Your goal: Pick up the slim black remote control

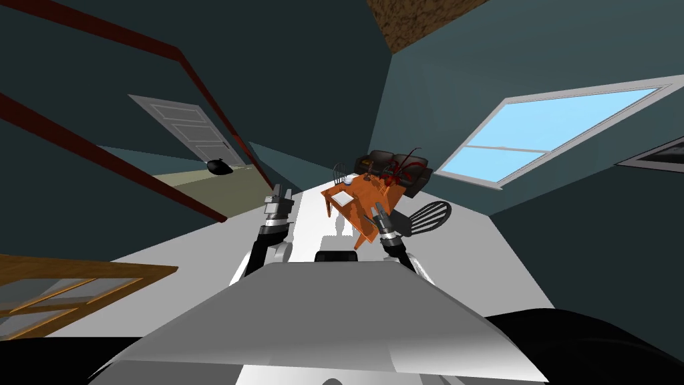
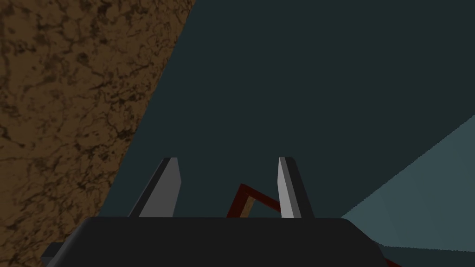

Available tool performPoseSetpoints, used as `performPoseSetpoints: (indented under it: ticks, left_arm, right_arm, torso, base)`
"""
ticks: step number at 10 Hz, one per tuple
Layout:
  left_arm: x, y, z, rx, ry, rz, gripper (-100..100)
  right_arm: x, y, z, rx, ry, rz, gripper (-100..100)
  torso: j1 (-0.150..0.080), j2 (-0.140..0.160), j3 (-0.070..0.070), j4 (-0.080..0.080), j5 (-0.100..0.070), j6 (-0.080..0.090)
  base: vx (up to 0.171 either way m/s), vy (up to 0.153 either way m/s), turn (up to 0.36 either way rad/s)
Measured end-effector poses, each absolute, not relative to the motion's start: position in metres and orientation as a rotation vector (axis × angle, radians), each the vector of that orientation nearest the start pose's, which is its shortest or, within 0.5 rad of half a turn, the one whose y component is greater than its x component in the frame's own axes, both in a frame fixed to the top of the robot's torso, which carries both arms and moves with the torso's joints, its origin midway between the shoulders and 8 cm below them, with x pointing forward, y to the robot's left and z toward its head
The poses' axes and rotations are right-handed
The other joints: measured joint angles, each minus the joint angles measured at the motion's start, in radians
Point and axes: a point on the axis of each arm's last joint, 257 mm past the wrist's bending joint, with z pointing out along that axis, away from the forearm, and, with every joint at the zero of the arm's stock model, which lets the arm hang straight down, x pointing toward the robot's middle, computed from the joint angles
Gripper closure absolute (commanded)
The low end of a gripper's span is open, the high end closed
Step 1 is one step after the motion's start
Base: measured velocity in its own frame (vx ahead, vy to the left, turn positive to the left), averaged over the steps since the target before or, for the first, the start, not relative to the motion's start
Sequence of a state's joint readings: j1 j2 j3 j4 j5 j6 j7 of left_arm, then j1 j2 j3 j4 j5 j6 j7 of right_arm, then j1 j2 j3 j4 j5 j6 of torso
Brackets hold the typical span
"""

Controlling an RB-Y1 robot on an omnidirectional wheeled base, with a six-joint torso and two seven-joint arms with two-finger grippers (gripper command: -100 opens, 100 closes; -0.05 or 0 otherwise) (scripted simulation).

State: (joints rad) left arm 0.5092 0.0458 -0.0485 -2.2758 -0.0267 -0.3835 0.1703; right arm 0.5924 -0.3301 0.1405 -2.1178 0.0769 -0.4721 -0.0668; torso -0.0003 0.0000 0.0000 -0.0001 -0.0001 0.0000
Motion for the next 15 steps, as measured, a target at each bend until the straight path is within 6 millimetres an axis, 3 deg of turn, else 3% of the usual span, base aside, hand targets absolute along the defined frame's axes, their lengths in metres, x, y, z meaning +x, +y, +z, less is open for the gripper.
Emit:
performPoseSetpoints:
  ticks: [4,7,10,12,13,14,15]
  left_arm:
    - [0.365,0.26,-0.005,-0.797,0.709,-1.451,0]
    - [0.365,0.26,-0.005,-0.797,0.709,-1.451,0]
    - [0.365,0.26,-0.005,-0.797,0.709,-1.451,0]
    - [0.365,0.26,-0.005,-0.797,0.709,-1.451,0]
    - [0.365,0.26,-0.005,-0.797,0.709,-1.451,0]
    - [0.365,0.26,-0.005,-0.797,0.709,-1.451,0]
    - [0.365,0.26,-0.005,-0.797,0.709,-1.451,0]
  right_arm:
    - [0.355,-0.21,-0.174,0.685,1.341,1.278,-100]
    - [0.341,-0.207,-0.22,0.707,1.49,1.231,-100]
    - [0.307,-0.203,-0.292,0.731,1.699,1.15,-100]
    - [0.279,-0.221,-0.346,0.745,1.857,1.075,-100]
    - [0.267,-0.22,-0.357,0.742,1.911,1.05,-100]
    - [0.244,-0.221,-0.384,0.745,1.991,1.007,-100]
    - [0.237,-0.223,-0.395,0.737,2.032,0.985,-100]
  torso:
    - [0.0,0.0,0.0,0.0,0.0,0.0]
    - [0.0,0.0,0.0,0.0,0.0,0.0]
    - [0.0,0.0,0.0,0.0,0.0,0.0]
    - [0.0,-0.001,0.0,0.0,0.0,0.0]
    - [0.0,-0.001,0.0,0.0,0.0,0.0]
    - [0.0,-0.001,0.0,0.0,0.0,0.0]
    - [0.0,-0.001,0.0,0.0,0.0,0.0]
  base:
    - [-0.001,-0.002,0.036]
    - [-0.003,-0.003,0.041]
    - [0.001,-0.001,0.064]
    - [0.012,0.002,0.079]
    - [0.017,0.003,0.076]
    - [0.014,0.002,0.038]
    - [0.021,0.007,0.102]
